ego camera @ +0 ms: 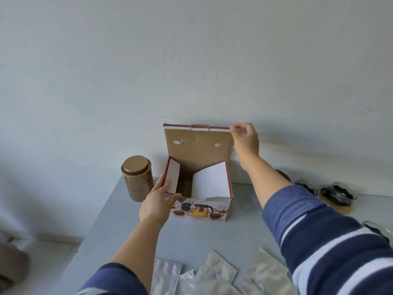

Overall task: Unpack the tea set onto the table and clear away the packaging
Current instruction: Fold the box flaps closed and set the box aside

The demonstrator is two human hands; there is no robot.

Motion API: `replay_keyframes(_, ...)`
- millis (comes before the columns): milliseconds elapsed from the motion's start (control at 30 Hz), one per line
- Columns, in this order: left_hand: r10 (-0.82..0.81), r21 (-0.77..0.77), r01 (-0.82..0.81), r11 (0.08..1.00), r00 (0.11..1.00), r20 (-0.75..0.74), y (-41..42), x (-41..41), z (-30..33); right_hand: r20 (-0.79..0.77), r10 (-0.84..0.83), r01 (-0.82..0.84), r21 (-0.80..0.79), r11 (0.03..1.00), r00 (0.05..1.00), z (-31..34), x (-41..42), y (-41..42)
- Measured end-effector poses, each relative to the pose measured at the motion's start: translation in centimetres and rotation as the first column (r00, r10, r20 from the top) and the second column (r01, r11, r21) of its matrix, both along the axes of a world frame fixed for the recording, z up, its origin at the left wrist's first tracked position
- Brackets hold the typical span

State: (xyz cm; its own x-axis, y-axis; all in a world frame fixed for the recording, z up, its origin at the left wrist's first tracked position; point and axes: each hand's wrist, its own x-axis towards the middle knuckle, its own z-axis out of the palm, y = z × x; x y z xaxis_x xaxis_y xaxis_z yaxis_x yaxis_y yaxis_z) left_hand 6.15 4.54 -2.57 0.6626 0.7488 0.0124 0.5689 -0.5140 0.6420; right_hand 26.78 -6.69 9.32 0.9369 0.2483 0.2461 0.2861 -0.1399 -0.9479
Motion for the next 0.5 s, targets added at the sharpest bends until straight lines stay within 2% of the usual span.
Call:
replay_keyframes(67,-0.007,-0.033,0.008,0.999,0.999,0.035,0.2,0.0,0.1,0.041,-0.027,0.028,-0.010,1.000,0.999,-1.1,-1.5,-0.8)
replay_keyframes(133,0.015,-0.132,0.004,0.991,0.991,0.135,0.2,-0.1,0.1,0.093,-0.030,0.029,0.010,1.000,0.995,-3.0,-3.3,-2.0)
replay_keyframes(233,0.139,-0.349,-0.024,0.937,0.940,0.310,0.0,-0.1,-0.1,0.148,-0.016,0.013,0.024,1.000,0.989,-7.0,-5.7,-4.0)
replay_keyframes(300,0.232,-0.460,-0.033,0.887,0.894,0.383,-0.2,0.0,-0.2,0.211,0.001,0.004,-0.025,1.000,0.977,-9.7,-6.7,-4.9)
replay_keyframes(400,0.276,-0.504,-0.028,0.863,0.863,0.424,-0.6,0.4,-0.2,0.282,0.053,0.002,-0.189,0.982,0.958,-12.4,-7.4,-6.1)
replay_keyframes(500,0.263,-0.476,-0.078,0.876,0.904,0.336,-0.9,0.6,-0.5,0.289,0.128,-0.027,-0.330,0.944,0.949,-13.5,-7.5,-6.8)
